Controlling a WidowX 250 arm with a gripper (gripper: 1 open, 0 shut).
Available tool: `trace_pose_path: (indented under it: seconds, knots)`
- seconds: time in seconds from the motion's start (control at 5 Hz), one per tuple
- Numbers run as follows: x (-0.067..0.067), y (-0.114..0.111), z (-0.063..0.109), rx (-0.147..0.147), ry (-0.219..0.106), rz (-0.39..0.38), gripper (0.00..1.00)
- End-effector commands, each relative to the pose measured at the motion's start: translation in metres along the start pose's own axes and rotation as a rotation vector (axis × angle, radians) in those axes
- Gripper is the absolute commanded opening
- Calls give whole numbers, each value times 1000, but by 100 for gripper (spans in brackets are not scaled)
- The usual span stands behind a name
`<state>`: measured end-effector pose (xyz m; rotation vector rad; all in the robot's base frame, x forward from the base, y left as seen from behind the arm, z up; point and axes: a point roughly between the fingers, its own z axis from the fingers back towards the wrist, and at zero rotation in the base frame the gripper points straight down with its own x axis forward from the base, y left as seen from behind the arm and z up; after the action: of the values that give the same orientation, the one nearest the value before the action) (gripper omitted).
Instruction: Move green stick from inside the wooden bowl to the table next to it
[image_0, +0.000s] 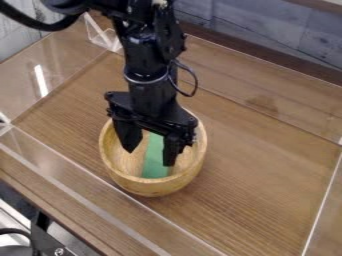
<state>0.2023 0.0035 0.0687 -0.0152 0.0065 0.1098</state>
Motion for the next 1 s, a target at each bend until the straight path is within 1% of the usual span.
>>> trace_pose_path:
  seconds: [0.0, 0.8]
  knots:
    - [5, -1, 2, 2, -37, -4, 100]
    - [8, -1, -18, 22, -42, 17, 100]
